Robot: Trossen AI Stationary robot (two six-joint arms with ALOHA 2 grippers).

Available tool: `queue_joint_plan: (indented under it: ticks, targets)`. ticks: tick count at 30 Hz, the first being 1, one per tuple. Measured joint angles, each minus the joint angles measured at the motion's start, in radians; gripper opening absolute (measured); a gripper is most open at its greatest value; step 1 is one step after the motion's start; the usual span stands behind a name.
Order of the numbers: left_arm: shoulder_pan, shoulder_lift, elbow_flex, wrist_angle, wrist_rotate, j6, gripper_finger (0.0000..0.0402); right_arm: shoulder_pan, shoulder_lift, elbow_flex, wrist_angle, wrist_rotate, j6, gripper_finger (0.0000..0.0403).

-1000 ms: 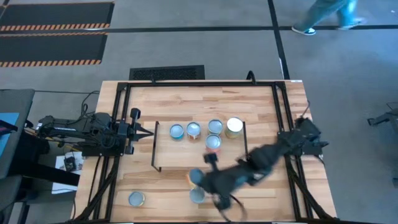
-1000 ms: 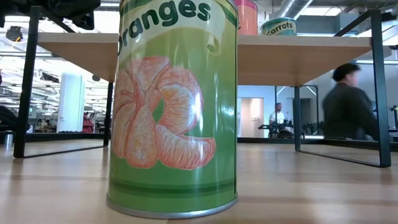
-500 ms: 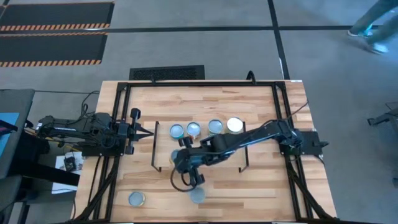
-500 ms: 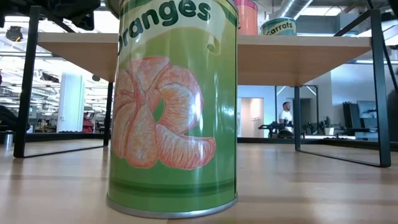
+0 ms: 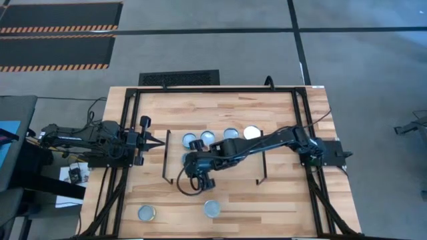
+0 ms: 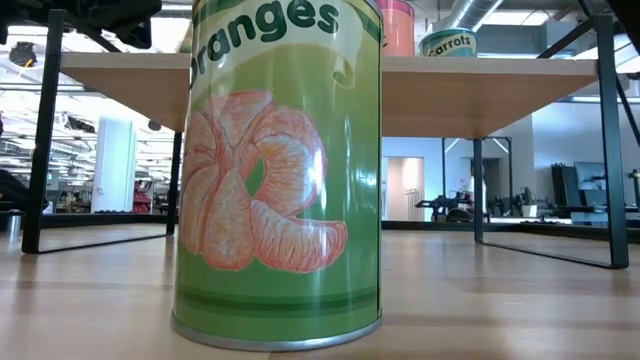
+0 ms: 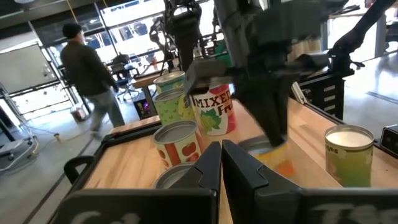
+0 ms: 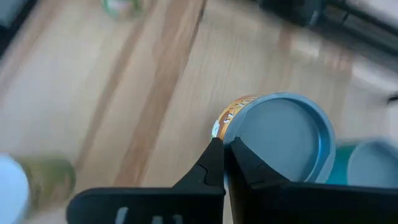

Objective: Pick and place cans onto a shelf
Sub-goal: Put the canned mushrooms on the shelf

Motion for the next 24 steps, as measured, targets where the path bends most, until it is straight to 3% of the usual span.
queue_joint_plan:
  ticks: [8,24]
  targets:
    - [0.0,0.0,0.0,0.0,0.002,0.0,0.0004,-0.005,0.035,0.006,0.018,0.012,-0.017,0.0015]
    - [0.0,0.0,0.0,0.0,0.0,0.0,0.0004,-0.012,0.033,0.004,0.006,0.08,0.03,0.0062]
